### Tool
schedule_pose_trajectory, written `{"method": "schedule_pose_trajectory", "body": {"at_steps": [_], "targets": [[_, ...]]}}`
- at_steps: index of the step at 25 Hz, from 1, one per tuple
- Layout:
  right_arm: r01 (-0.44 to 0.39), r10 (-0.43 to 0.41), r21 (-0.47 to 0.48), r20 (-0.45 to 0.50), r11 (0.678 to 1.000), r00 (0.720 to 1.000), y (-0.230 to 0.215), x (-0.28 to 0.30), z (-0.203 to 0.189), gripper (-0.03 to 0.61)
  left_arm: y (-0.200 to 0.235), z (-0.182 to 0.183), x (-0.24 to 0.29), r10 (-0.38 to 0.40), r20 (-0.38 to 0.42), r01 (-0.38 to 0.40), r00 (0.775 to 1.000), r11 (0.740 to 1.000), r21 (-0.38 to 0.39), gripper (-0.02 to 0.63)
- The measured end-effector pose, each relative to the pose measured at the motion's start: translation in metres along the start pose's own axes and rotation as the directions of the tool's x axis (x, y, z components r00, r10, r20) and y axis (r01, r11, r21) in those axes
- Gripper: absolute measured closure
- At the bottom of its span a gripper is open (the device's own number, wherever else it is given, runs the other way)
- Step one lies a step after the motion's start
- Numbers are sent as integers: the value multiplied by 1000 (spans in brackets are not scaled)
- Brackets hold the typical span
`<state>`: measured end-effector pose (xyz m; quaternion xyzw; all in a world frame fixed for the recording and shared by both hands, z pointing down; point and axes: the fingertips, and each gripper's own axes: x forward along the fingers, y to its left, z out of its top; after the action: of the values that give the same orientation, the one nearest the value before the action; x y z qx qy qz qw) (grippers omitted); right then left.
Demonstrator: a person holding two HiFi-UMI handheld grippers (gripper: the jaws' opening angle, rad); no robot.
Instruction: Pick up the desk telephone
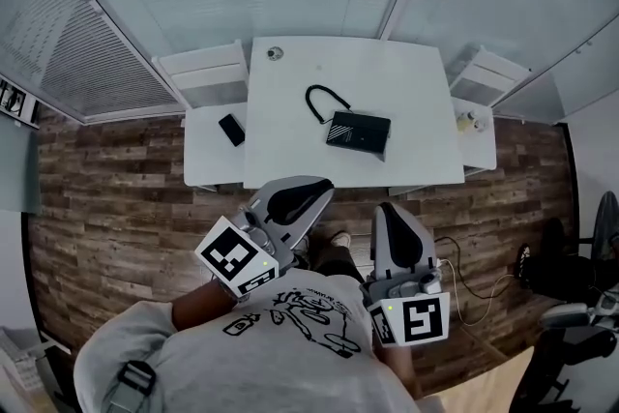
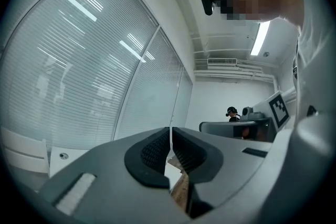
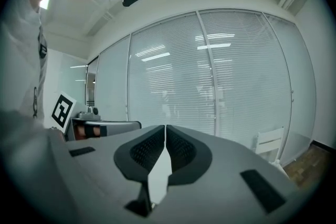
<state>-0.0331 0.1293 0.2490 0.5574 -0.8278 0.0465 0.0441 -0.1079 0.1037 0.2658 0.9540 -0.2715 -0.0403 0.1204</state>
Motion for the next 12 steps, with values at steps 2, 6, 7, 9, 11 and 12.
{"method": "schedule_pose_trajectory", "body": {"at_steps": [2, 6, 7, 9, 11, 12], "targets": [[-1, 1, 3, -2, 1000, 1000, -3, 8, -1, 569, 6, -2, 5, -4, -7, 4, 1000, 1000, -6, 597], [-9, 9, 7, -3, 1000, 1000, -12, 22, -2, 569, 16, -3, 16, -1, -11, 1, 1000, 1000, -4, 598], [-11, 11, 8, -2, 1000, 1000, -15, 25, -3, 569, 19, -3, 20, 2, -12, -2, 1000, 1000, -4, 597], [-14, 14, 10, -1, 1000, 1000, -24, 31, -3, 569, 24, -4, 29, 6, -16, -6, 1000, 1000, -6, 598], [-17, 17, 14, 1, 1000, 1000, -34, 38, -3, 569, 28, -4, 40, 10, -20, -10, 1000, 1000, -5, 598], [-19, 19, 15, 4, 1000, 1000, -40, 42, -3, 569, 30, -4, 45, 12, -22, -12, 1000, 1000, -5, 598]]}}
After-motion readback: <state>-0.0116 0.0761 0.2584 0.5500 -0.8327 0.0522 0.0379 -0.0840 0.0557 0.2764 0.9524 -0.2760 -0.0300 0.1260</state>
